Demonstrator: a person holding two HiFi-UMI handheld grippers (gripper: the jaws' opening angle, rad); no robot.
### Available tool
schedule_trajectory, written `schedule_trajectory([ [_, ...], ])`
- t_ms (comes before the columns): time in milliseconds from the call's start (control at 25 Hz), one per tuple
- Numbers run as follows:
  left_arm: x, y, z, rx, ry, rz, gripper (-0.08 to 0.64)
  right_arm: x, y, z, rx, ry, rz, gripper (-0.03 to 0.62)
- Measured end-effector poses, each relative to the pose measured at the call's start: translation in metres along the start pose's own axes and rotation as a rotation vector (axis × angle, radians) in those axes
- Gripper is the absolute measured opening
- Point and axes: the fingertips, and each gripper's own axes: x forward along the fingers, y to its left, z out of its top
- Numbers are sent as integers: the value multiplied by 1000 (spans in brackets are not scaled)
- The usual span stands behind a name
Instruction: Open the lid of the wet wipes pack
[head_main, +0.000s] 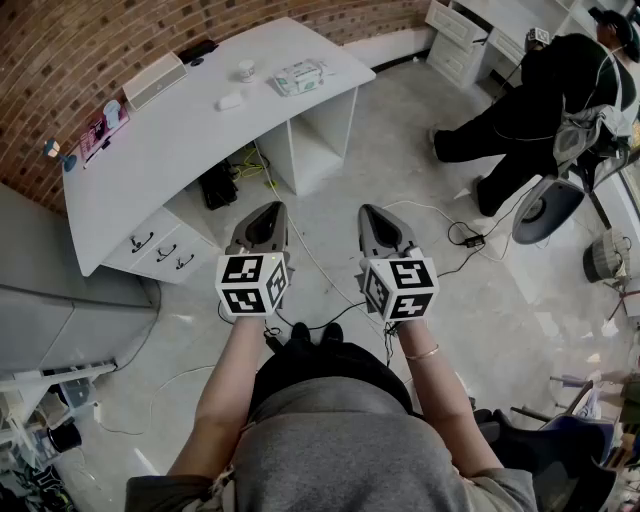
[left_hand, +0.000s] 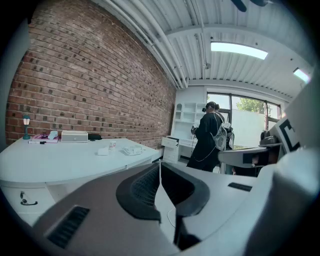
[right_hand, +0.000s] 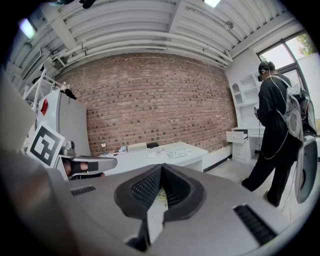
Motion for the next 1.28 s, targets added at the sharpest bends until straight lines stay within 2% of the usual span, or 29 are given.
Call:
schedule_trajectory([
  [160,-10,-3,-9,-3,3,4,31,-6,4,-8,8,3,4,3],
  [600,-2,-17,-17,-33,40,17,34,-10,-30,-22,57,35,-20,6],
  [760,0,-22,-21,-52,42,15,89,-10,-39,-25,74,37,-22,8],
  [880,0,-24,-23,-54,50,27,103,-9,-42,-25,74,43,-4,60],
  [1280,3,-17,-28,-60,72,66,115,-6,-41,-33,84,63,35,98],
])
